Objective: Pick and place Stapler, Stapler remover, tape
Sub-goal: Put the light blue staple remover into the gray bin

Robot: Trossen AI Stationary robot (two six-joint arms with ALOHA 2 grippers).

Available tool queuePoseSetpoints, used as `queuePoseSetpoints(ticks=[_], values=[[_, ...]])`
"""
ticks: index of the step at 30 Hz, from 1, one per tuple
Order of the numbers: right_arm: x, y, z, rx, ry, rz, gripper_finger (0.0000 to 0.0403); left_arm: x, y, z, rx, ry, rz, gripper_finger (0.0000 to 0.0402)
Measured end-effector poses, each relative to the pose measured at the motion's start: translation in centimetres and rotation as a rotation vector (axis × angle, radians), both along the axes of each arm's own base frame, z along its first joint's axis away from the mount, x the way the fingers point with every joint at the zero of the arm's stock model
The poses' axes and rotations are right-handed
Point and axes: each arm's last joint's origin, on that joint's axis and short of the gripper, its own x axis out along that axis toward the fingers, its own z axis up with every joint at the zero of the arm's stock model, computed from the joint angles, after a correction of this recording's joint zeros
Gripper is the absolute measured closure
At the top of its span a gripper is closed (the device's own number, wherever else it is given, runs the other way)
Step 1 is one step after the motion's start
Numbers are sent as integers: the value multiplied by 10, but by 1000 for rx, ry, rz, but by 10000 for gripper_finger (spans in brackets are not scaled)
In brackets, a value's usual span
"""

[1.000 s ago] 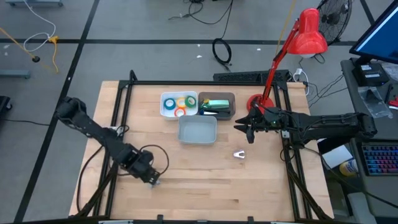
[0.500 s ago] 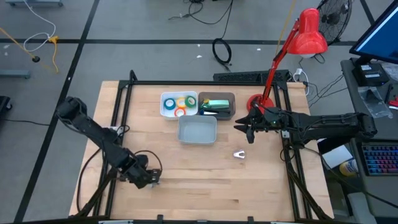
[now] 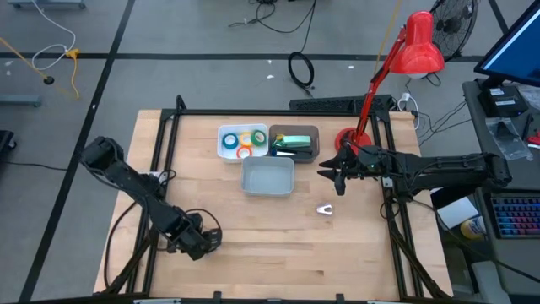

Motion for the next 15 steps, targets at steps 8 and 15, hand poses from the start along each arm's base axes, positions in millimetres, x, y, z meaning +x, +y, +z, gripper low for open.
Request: queuePoseSetpoints(ticks=[8,15], values=[[0,0,0,0,0,0,264,-2,-1,-1,2,17,17,223],[0,0,0,0,0,0,264,-5,-4,-3,8,35,3,229]])
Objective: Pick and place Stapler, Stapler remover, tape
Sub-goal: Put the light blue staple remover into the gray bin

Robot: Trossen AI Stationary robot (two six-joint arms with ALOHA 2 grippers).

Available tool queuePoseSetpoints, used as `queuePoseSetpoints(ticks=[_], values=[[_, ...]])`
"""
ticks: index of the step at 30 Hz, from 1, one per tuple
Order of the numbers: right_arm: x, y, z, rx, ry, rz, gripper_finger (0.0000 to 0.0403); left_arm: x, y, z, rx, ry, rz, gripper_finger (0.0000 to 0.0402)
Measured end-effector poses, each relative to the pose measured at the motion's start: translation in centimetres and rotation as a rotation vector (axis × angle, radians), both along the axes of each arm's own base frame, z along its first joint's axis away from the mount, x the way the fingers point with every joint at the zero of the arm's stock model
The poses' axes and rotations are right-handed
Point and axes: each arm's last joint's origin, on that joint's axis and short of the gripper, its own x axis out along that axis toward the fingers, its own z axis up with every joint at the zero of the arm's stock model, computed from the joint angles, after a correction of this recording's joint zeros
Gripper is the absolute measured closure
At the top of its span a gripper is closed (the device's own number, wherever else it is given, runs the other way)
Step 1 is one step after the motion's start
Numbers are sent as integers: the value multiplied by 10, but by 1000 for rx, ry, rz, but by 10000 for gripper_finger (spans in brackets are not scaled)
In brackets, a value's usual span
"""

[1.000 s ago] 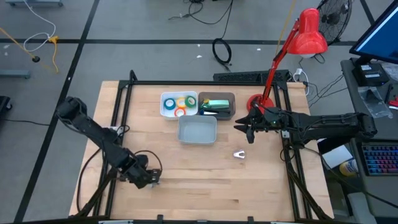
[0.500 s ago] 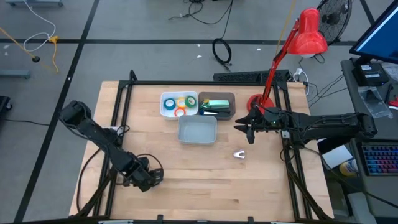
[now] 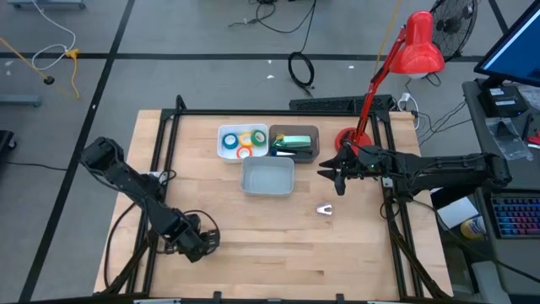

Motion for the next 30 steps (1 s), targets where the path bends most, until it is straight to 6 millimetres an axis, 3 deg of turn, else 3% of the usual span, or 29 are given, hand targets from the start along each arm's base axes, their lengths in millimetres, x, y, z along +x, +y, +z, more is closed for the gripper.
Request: queuePoseSetpoints(ticks=[9,30], values=[[0,0,0,0,0,0,264,-1,-2,-4,25,8,-5,299],[0,0,0,0,0,0,264,-2,-4,-6,58,-11,-38,395]])
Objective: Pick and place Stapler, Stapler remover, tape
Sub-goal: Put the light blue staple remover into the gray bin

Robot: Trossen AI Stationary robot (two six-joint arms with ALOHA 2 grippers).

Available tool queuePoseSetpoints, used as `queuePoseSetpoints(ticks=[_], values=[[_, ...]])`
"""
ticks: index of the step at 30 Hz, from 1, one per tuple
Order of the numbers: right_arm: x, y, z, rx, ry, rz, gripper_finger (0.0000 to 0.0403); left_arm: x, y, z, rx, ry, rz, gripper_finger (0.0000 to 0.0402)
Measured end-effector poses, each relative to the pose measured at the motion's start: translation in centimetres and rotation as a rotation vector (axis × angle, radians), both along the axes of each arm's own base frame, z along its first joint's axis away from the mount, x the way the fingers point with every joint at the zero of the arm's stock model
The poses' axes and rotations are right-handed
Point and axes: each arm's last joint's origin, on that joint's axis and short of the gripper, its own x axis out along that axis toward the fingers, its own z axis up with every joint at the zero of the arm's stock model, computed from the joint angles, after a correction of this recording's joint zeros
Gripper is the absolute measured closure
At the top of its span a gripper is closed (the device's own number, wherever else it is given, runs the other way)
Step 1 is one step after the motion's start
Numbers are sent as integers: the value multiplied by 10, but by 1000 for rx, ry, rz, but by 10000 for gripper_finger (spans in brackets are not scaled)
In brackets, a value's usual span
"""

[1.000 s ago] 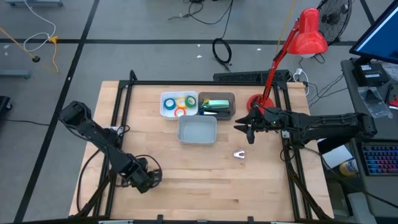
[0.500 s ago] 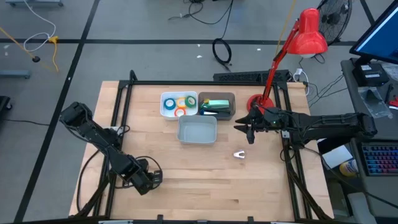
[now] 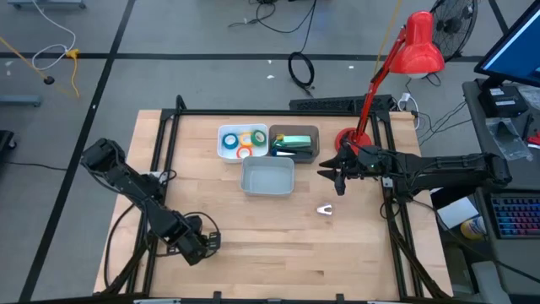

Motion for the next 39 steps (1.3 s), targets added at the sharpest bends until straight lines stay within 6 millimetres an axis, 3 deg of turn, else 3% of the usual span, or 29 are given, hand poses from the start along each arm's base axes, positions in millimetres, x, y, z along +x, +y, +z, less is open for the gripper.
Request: queuePoseSetpoints(ticks=[23,33,39], values=[[0,0,0,0,0,0,264,-2,6,3,120,-86,-26,399],[0,0,0,0,0,0,264,-3,15,30,180,-305,15,400],[0,0,0,0,-1,0,264,10,36,60,329,-513,72,400]])
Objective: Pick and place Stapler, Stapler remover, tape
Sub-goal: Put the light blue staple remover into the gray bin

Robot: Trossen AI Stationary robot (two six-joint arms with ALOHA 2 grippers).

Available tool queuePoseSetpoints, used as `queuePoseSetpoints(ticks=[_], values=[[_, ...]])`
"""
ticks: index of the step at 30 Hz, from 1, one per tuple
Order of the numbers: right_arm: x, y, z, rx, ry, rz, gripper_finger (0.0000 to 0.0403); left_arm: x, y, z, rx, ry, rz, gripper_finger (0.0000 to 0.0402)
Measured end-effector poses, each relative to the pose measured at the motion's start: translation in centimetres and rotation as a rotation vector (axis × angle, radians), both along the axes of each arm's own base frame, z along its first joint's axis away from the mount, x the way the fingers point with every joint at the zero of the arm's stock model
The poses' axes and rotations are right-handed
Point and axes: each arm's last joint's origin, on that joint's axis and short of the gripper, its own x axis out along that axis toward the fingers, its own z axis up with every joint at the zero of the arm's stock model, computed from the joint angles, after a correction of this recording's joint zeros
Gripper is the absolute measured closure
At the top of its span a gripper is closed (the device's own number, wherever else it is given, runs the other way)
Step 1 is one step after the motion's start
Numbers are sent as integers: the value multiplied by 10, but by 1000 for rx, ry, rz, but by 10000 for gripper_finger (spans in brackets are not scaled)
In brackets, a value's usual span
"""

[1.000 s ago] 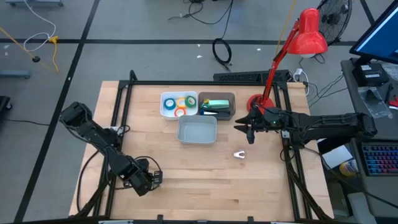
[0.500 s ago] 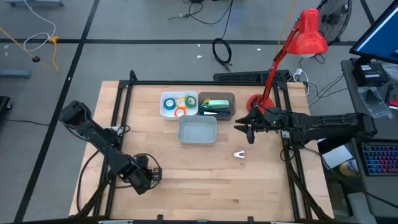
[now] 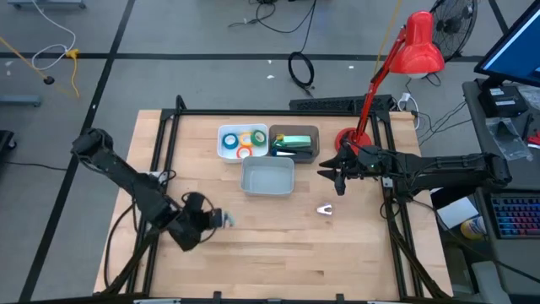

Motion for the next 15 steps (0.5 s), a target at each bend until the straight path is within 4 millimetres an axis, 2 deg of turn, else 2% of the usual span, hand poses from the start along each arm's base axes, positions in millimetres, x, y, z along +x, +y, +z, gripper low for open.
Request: queuePoseSetpoints(ticks=[6,11,15], values=[[0,0,0,0,0,0,264,33,40,26,177,-44,-21,401],[0,0,0,-9,2,1,264,61,85,45,310,-53,-91,401],[0,0,0,-25,4,7,264,71,125,49,372,-27,-122,401]])
